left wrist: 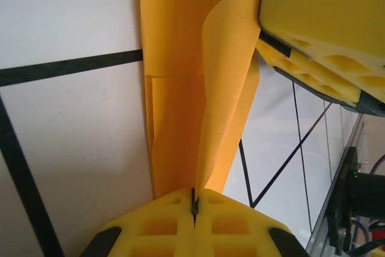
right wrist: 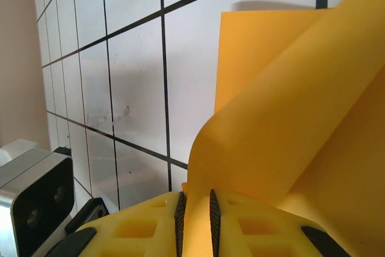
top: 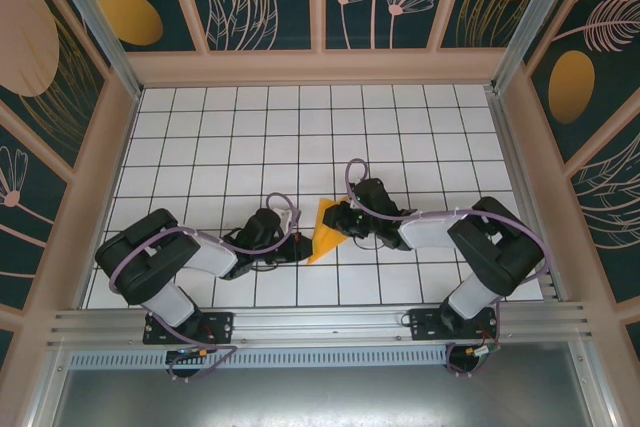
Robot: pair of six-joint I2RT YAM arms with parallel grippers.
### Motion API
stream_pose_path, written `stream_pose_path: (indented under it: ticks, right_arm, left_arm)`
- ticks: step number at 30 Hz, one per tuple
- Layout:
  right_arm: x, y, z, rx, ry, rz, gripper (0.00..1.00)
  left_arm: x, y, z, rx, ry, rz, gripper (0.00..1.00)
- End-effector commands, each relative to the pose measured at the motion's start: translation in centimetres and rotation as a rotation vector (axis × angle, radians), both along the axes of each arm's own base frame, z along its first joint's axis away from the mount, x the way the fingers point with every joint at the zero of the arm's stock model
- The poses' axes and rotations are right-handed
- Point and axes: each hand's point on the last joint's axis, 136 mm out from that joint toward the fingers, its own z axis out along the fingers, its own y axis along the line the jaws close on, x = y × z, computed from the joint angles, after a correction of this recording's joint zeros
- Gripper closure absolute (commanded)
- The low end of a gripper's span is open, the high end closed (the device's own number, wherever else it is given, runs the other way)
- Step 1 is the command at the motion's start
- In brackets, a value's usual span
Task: Fold a paper plane with a square sheet of paper (pick it up from the middle)
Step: Fourth fold the wing at the center of the table.
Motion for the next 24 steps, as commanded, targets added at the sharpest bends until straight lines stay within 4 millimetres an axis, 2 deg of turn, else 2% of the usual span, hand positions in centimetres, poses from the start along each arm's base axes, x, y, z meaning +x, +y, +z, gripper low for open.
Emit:
stream_pose_path:
  ticks: [1,8,13,16,20,24]
  right_arm:
    - [0.7,0.5,1.4,0.054,-0.027,-0.001,0.78]
    - [0.6,1.3,3.0,0.093,-0.049,0.041,0.78]
    - [0.7,1.0,6.1,0.106,-0.145,0.054,0.6]
    - [0.4,0.1,6.6,0.084,-0.156,0.036,0.56]
    - [-0.2,-0.4,5.4,0.063,-0.123,0.035,0.65]
    - [-0.9,0.2,4.0,0.057,-0.084,0.068,0.77]
  left_arm:
    - [-0.7,0.7,-1.5,0.015,0.071,0.024,1.0]
    - [-0.6,1.2,-1.8,0.028,0.084,0.051,1.0]
    - [-0.5,0.9,-1.9,0.034,0.085,0.04,1.0]
    - [-0.5,0.8,-1.9,0.032,0.086,0.031,1.0]
    - [-0.6,0.4,-1.9,0.027,0.086,0.003,1.0]
    - [-0.8,0.1,-2.0,0.023,0.101,-0.012,1.0]
